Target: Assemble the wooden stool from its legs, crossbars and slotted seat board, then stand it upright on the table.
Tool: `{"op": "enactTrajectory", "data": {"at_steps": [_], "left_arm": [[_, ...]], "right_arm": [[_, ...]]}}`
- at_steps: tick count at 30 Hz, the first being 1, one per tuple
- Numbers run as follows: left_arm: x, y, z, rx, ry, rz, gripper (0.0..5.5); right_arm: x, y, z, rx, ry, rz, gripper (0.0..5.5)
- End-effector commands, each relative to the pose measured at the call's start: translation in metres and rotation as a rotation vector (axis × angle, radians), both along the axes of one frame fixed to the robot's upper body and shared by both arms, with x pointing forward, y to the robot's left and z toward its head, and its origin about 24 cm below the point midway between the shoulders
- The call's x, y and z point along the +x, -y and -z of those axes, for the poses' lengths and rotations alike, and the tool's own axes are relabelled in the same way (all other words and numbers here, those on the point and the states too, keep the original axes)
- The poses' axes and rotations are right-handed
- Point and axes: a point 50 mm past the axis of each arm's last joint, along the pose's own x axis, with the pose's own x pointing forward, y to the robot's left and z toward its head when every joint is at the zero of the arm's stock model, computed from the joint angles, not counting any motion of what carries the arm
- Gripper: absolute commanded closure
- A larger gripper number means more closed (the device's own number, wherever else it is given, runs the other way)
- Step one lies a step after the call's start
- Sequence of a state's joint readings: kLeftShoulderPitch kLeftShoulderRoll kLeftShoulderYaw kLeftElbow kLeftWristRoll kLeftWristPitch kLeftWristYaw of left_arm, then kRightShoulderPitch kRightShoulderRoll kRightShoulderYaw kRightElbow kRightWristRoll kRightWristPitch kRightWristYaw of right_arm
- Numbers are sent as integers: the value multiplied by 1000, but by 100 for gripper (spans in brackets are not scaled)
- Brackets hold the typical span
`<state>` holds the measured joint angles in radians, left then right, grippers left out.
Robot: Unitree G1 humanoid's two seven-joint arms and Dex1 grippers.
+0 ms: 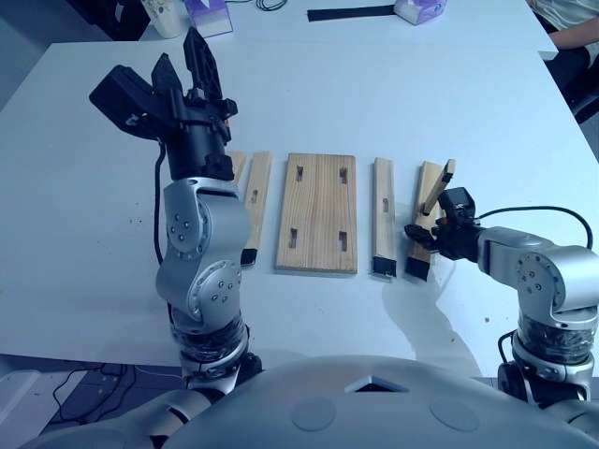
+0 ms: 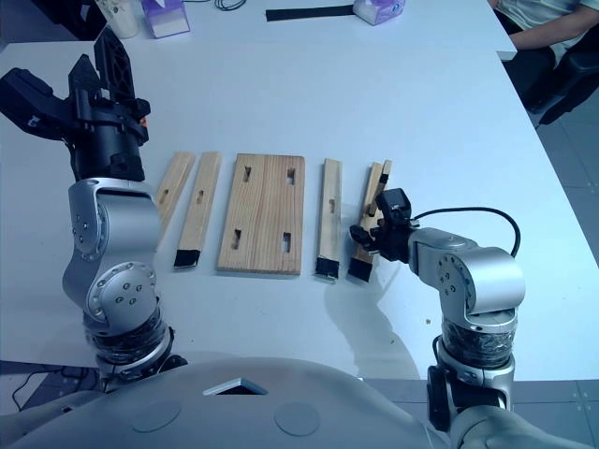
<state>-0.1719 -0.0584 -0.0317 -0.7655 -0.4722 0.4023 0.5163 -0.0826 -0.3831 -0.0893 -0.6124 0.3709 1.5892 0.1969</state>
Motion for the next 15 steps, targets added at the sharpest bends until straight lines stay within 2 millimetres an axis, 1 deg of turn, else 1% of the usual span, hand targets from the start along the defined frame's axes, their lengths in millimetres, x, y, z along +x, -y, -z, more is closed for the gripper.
{"op": "enactTrajectory", "data": {"at_steps": [1,5,11,15], "left_arm": [[0,5,4,-57,-23,2,285],[0,4,8,-68,-34,-17,285],[-1,1,11,-87,-23,-59,285],[-2,-2,12,-94,-18,-88,285]], "right_arm": [[-5,8,11,-78,-18,-31,186],[-10,21,22,-129,-50,-74,186],[-20,32,23,-117,-97,-136,283],[-17,37,19,-128,-106,-180,342]]}}
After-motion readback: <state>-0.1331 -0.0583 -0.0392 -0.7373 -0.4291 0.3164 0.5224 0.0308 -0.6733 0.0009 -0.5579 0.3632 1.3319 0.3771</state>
